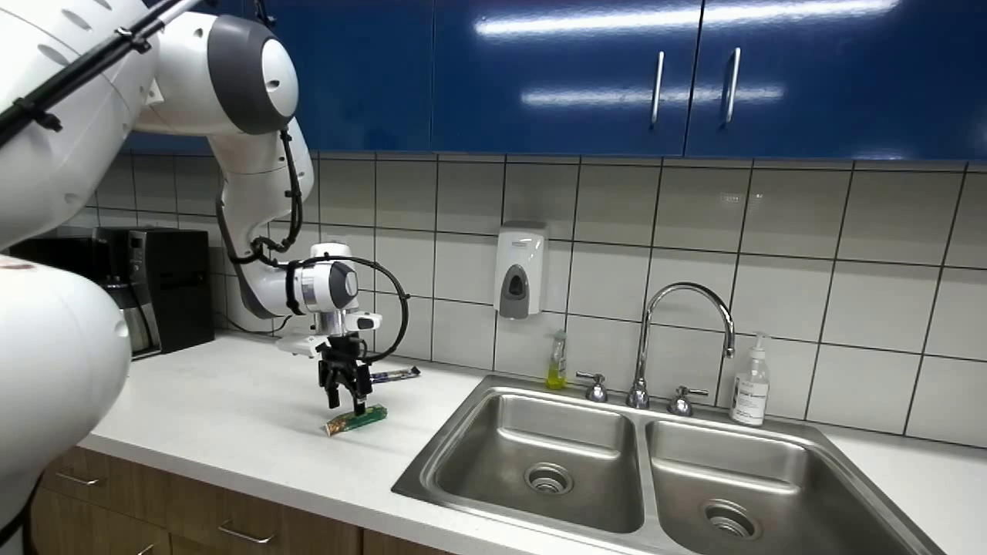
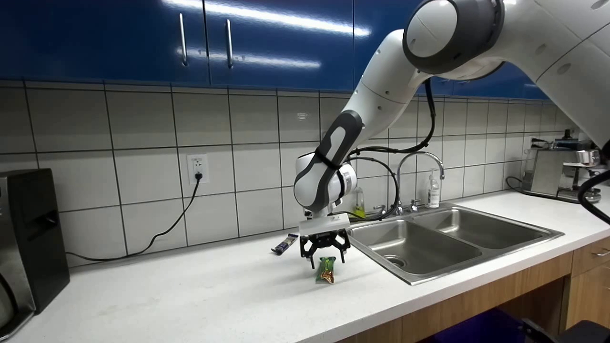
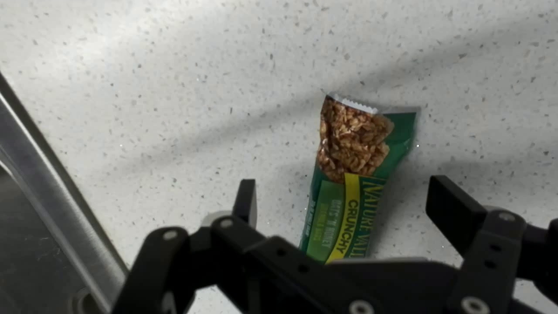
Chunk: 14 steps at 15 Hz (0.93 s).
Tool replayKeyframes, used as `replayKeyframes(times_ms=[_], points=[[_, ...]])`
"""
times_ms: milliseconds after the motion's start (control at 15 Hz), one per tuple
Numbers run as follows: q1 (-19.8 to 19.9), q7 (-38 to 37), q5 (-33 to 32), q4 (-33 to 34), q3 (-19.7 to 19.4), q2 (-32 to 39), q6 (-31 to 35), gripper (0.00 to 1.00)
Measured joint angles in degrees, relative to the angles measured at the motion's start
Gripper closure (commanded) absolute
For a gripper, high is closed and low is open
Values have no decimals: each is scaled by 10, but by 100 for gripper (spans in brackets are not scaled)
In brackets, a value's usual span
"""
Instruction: Put the green snack packet in the left sink
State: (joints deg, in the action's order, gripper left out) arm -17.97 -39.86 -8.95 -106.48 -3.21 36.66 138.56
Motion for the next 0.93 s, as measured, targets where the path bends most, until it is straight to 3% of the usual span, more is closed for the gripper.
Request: replayKeyframes(times_ms=[667,733,800,933], points=[[0,-4,11,35,-9,36,0,0],[0,-4,12,38,-10,39,0,25],[0,-4,14,41,-10,42,0,26],[0,-4,17,46,-12,47,0,42]])
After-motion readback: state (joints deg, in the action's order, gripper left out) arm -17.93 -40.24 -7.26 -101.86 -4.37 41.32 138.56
